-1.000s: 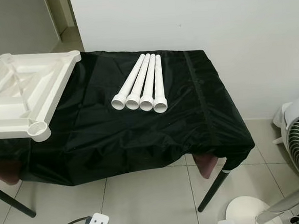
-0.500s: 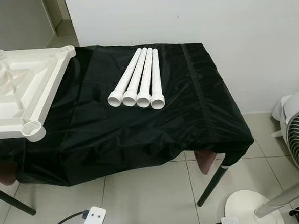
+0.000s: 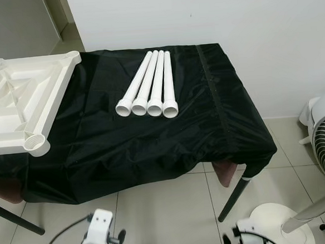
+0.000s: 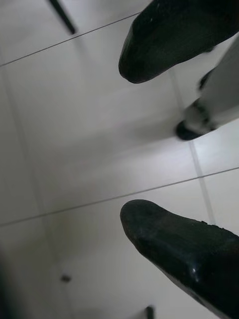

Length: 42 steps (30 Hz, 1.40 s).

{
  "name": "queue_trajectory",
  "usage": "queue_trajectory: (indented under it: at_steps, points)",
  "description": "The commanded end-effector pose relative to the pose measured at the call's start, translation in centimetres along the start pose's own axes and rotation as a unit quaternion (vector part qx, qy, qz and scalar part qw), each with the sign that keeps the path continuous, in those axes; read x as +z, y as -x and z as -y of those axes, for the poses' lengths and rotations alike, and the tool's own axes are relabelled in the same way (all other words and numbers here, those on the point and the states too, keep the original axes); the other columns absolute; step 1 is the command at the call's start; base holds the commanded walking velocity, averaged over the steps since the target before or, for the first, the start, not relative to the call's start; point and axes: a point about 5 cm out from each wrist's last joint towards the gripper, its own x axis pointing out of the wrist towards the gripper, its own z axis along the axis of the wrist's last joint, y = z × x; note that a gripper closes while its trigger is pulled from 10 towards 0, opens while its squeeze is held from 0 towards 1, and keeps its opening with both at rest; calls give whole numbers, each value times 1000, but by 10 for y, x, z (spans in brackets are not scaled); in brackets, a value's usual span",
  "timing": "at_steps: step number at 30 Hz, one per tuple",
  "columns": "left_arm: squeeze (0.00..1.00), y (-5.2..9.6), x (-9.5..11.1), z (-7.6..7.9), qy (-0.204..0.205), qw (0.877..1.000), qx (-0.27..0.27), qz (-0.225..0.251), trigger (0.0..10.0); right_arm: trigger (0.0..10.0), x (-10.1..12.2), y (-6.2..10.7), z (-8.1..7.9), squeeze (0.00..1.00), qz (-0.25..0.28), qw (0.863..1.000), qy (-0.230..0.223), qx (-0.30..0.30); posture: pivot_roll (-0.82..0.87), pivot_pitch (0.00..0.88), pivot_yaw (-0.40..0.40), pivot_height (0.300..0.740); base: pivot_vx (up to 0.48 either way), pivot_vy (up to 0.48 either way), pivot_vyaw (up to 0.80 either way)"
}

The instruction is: Building children table

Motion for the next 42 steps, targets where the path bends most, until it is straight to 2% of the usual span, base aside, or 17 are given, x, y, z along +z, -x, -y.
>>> queue_trajectory:
  at_steps: [1, 3, 5, 7, 8, 9, 13, 15, 18, 20, 23, 25, 28, 35, 38, 40, 42]
  points:
    - [0, 1, 2, -1, 3, 1000, -13, 13, 10000, 10000, 3, 1, -3, 0, 15, 1000, 1, 5, 45, 0, 31, 740, 0, 0, 0]
    - [0, -1, 13, -4, -3, 999, -14, 39, 10000, 10000, 16, -3, -4, 0, 49, 999, 2, 3, 46, 0, 27, 740, 0, 0, 0]
    - [0, -4, 42, -8, 0, 994, -21, 104, 10000, 10000, 46, -7, -5, 0, 125, 992, 11, -2, 43, 0, 16, 740, 0, 0, 0]
    - [0, -4, 42, -8, 0, 994, -21, 104, 10000, 10000, 46, -7, -5, 0, 125, 992, 11, -2, 43, 0, 16, 740, 0, 0, 0]
    - [0, -3, 75, -7, 2, 983, -43, 180, 10000, 10000, 79, -2, -3, 0, 203, 979, 14, 2, 43, 0, 9, 740, 0, 0, 0]
    - [0, -1, 85, -6, 2, 978, -52, 203, 10000, 10000, 88, 1, -2, 0, 226, 974, 13, 5, 43, 0, 9, 740, 0, 0, 0]
    - [0, 5, 107, -1, 2, 965, -78, 250, 10000, 10000, 111, 8, 6, 0, 273, 962, 2, 3, 38, 1, 8, 740, 0, 0, 0]
    - [0, 15, 129, 2, 0, 951, -99, 294, 10000, 10000, 134, 16, 11, 0, 318, 948, -2, 5, 34, 5, 11, 740, 0, 0, 0]
    - [0, 19, 136, 3, -2, 945, -105, 308, 10000, 10000, 142, 20, 12, 0, 333, 943, -1, 9, 34, 5, 11, 740, 0, 0, 0]
    - [0, 31, 155, 3, -11, 932, -127, 340, 10000, 10000, 163, 29, 13, 0, 366, 930, 10, 15, 26, 4, 12, 740, 0, 0, 0]
    - [0, 36, 163, 4, -13, 927, -136, 349, 10000, 10000, 171, 34, 13, 0, 375, 927, 13, 15, 25, 3, 11, 740, 0, 0, 0]
    - [0, 46, 171, 7, -48, 923, -181, 335, 10000, 10000, 183, 39, 13, 0, 382, 924, 2, 17, 20, 0, 13, 740, 0, 0, 0]
    - [0, 49, 172, 9, -58, 923, -197, 326, 10000, 10000, 185, 40, 13, 0, 379, 925, -5, 19, 20, 0, 13, 740, 0, 0, 0]
    - [0, 69, 149, 14, -132, 924, -273, 233, 10000, 10000, 171, 41, 13, 0, 332, 942, 19, 39, 33, 0, 7, 740, 0, 0, 0]
    - [0, 72, 152, 9, -121, 929, -265, 227, 10000, 10000, 176, 40, 17, 0, 332, 942, 29, 29, 39, 0, 2, 740, 0, 0, 0]
    - [0, 69, 176, -1, -67, 933, -216, 279, 10000, 10000, 189, 37, 28, 0, 338, 941, 18, -10, 42, 0, -4, 740, 0, 0, 0]
    - [0, 68, 188, -5, -43, 933, -188, 302, 10000, 10000, 196, 36, 34, 0, 339, 940, 8, -29, 42, 0, -4, 740, 0, 0, 0]
